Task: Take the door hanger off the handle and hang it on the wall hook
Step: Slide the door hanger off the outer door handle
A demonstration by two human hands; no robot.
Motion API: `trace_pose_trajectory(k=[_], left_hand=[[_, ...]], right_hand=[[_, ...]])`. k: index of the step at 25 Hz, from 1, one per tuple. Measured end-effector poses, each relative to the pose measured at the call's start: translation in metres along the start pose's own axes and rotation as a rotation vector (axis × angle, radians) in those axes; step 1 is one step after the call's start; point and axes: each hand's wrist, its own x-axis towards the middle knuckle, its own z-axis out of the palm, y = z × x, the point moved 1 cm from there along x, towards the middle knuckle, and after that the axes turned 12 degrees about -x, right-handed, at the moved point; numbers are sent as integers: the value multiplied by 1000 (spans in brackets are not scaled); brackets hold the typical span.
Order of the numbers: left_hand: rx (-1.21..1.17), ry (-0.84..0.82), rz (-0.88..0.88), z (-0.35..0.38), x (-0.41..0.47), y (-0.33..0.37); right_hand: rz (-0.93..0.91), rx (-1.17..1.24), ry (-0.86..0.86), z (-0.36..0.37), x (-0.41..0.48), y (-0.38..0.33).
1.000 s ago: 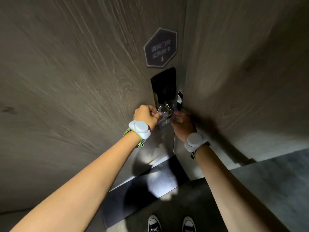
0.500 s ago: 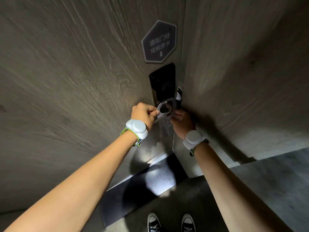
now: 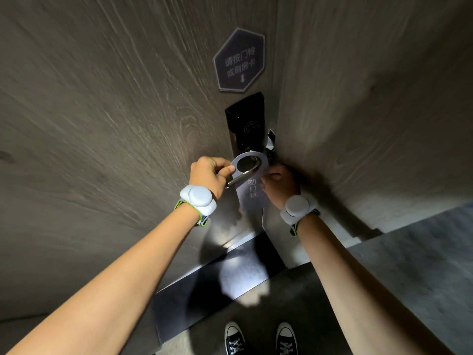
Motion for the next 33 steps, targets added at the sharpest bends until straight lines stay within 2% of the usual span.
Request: trace_pose_trajectory(k=[10, 21, 33], left_hand=[[-59, 84, -75, -19, -25, 0], [-60, 94, -45, -43, -39, -13], [-56, 101, -185, -65, -53, -41]], right_hand=[[-47, -127, -30, 5, -45, -5], [-59, -293, -99, 34, -65, -12], [-112, -337, -143, 48, -71, -12]])
